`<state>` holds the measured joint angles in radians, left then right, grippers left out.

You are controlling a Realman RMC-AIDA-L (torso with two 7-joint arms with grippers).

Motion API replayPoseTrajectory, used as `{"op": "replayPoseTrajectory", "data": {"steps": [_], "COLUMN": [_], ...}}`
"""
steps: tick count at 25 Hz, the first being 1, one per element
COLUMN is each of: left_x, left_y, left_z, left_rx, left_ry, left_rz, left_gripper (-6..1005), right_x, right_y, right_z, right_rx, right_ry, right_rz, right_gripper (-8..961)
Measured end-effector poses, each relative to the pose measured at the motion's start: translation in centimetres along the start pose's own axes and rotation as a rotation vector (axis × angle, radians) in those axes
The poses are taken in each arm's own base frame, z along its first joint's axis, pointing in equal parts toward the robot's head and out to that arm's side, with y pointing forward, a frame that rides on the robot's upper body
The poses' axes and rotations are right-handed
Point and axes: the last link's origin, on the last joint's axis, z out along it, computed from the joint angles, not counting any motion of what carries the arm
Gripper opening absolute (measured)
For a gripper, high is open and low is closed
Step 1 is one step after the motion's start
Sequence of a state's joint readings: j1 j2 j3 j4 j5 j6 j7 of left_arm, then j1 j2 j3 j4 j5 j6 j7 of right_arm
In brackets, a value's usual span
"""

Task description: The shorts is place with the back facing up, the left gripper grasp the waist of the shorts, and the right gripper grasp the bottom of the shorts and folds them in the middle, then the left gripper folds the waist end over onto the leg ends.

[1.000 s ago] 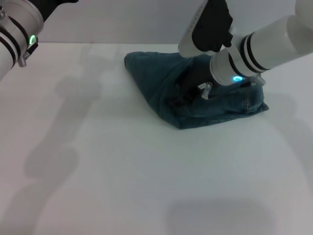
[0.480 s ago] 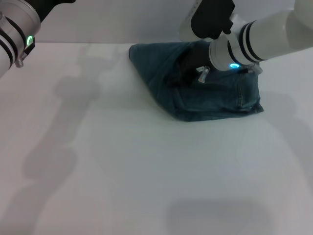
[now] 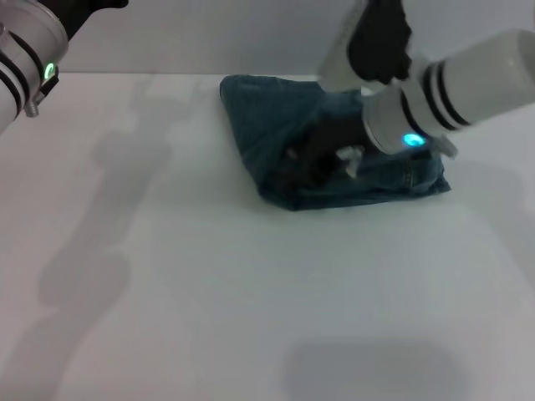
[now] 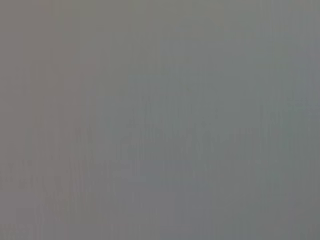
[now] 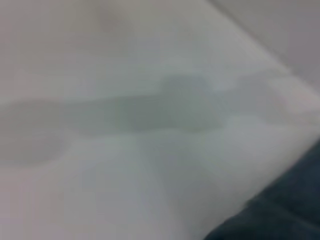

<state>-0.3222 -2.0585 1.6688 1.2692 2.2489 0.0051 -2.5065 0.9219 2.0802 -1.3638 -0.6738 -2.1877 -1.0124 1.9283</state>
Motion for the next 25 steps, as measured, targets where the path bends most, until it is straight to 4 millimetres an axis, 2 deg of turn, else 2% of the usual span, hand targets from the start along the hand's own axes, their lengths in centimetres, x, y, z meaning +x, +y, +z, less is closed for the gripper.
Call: {"op": "replayPoseTrajectory", "data": {"steps": [4, 6, 11, 18, 25], "left_x": [-0.1, -0.1, -0.3, -0.3, -0.3], "left_y": [0.0, 0.0, 0.3, 0.8, 1.0], "left_z": [0.0, 0.0, 0.0, 0.0, 0.1], "left_rx": [0.000, -0.001, -0.010, -0.026, -0.031], "left_ry": [-0.003, -0.005, -0.011, -0.014, -0.013], "left_rz": [-0.003, -0.005, -0.010, -0.011, -0.012], "left_gripper": [860, 859, 858, 856, 854], "right_x": [1.4, 2.1, 4.4, 9.4, 10.8], "right_y": [1.8, 2.3, 1.0, -1.6, -2.1], "right_z": [-2.6, -3.8, -6.1, -4.7, -3.6], "right_rx": [-0.062, -0.037, 0.116, 0.305, 0.343], "right_ry": [-0.060, -0.126, -0.262, -0.202, -0.170], "right_rz": [-0.013, -0.018, 0.048, 0.198, 0.245], "right_gripper": [546, 546, 546, 546, 546]}}
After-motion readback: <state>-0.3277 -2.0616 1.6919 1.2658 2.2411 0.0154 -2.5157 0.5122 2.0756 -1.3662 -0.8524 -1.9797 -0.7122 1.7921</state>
